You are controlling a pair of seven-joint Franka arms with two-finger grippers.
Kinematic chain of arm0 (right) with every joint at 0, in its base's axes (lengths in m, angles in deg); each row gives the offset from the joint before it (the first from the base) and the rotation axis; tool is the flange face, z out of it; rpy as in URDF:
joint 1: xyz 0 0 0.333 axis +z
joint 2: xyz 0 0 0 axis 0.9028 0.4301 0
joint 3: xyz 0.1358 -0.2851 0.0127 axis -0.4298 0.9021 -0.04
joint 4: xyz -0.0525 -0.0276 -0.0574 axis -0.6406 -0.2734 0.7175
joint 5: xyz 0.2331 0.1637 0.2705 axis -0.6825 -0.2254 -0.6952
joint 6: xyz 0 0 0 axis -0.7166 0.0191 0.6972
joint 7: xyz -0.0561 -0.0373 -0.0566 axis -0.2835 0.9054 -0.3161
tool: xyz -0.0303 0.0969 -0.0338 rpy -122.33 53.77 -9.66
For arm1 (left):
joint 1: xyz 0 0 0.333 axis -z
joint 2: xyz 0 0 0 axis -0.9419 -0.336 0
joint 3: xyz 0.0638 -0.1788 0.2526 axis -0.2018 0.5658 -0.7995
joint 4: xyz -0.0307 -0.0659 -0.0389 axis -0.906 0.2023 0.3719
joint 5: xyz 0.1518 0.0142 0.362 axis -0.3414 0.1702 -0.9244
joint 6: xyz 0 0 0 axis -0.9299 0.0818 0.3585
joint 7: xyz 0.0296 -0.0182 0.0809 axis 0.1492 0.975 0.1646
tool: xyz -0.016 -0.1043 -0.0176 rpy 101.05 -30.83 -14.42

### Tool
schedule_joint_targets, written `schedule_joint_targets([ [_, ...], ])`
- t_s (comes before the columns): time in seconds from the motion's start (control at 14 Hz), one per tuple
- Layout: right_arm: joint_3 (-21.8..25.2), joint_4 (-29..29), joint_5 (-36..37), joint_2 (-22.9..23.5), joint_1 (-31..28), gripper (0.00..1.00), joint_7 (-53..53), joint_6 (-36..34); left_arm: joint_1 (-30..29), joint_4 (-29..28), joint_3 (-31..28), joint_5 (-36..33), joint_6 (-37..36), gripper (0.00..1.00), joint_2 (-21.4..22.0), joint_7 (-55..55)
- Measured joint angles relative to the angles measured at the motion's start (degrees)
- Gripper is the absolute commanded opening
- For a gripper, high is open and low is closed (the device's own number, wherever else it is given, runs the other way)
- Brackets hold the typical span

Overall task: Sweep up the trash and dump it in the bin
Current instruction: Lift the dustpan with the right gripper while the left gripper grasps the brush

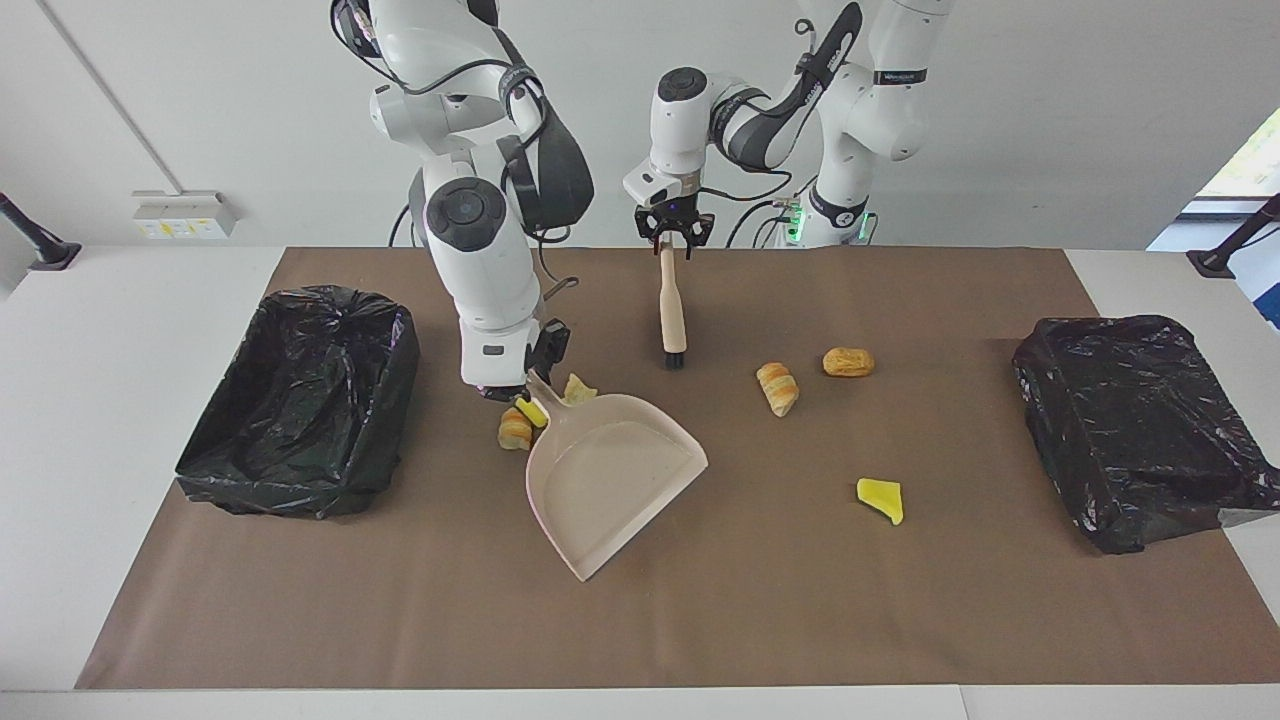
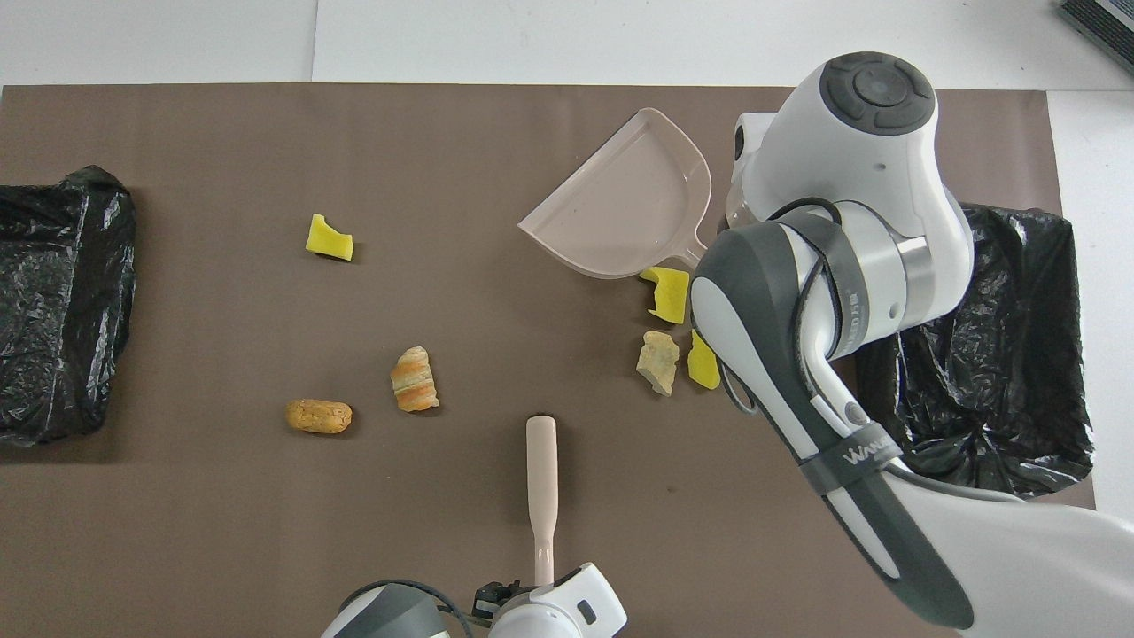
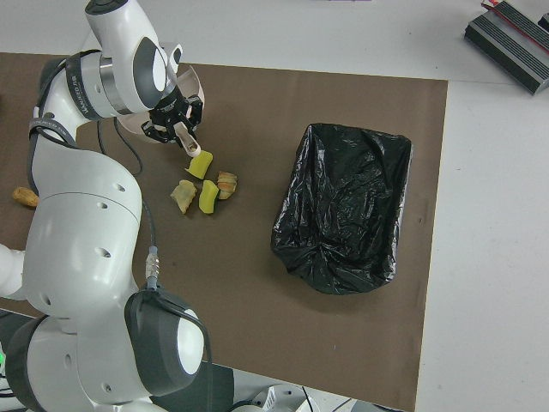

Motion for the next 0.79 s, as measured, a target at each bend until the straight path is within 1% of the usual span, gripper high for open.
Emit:
schedule_joint_targets([
  [0.07,-0.02,-1.63,1.28,-0.53,0.04,0.00,-3.89,1.44,0.00,0.12,-0.01,0.00,-0.19,0.00,0.01,-0.01],
  [0.21,0.07,-4.43,2.75,-1.70,-0.23,0.00,-8.32,3.46,0.03,0.60,-0.17,0.00,-1.42,0.00,0.02,-0.30],
  [0.29,0.07,-5.36,3.08,-2.21,-0.54,0.00,-9.25,3.87,0.01,1.33,-0.50,0.00,-3.94,0.00,0.03,-0.49],
  [0.43,0.08,-6.17,3.24,-2.88,-0.79,0.00,-9.83,4.13,-1.04,4.46,-1.46,-0.10,-11.90,0.00,0.21,-2.53],
  [0.57,0.04,-6.35,3.26,-3.08,-0.78,0.00,-9.85,4.27,-4.98,7.82,-1.81,-0.97,-18.65,0.00,1.26,-4.11],
  [0.64,0.01,-6.42,3.28,-3.12,-0.76,0.00,-9.93,4.32,-7.20,8.75,-1.99,-1.86,-20.53,0.00,2.13,-4.80],
  [0.79,-0.15,-6.83,3.64,-3.15,-0.38,0.00,-10.43,4.33,-10.90,8.74,-2.25,-2.65,-21.97,0.00,3.38,-6.27],
])
